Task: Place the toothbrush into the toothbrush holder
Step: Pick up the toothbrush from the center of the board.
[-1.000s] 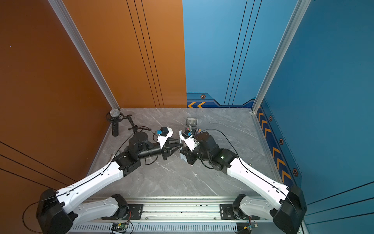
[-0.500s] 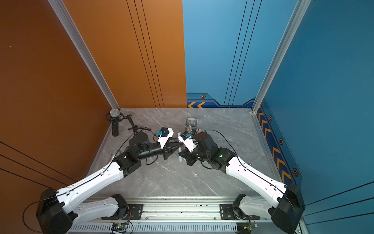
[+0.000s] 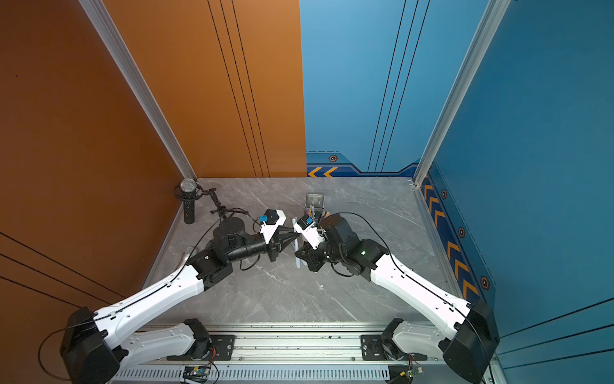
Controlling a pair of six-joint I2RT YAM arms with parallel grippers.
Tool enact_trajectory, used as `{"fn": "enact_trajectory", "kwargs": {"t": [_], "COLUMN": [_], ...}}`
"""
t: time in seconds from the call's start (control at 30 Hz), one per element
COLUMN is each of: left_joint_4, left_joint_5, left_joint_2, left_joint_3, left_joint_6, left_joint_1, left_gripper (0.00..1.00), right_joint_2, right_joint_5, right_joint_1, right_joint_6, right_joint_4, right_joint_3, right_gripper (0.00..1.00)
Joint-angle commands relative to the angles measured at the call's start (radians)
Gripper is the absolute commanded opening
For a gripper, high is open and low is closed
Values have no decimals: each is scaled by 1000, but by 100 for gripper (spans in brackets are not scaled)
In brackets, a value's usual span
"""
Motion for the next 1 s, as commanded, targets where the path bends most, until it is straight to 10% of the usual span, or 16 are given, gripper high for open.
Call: {"fn": "enact_trajectory", "kwargs": {"t": [0.0, 0.43, 0.73, 0.97], "left_joint_4": [12, 11, 13, 13], "left_joint_5": [0, 20, -36, -39], "left_joint_2": [12, 57, 68, 136], "left_joint_3": [13, 47, 45, 129], "left_joint_6": [24, 22, 45, 84], "left_joint_1": [-6, -6, -7, -9], "left_gripper": [17, 0, 0, 0], "right_joint_2": [9, 11, -122, -308], "right_joint_5": [-30, -49, 82, 137], "right_joint_1": [0, -2, -15, -99], "right_joint_6": [-16, 1, 70, 160], "right_joint_4": [-50, -62, -53, -26], "right_joint_3": [30, 22, -59, -153], "right_gripper": [0, 1, 51, 54]}}
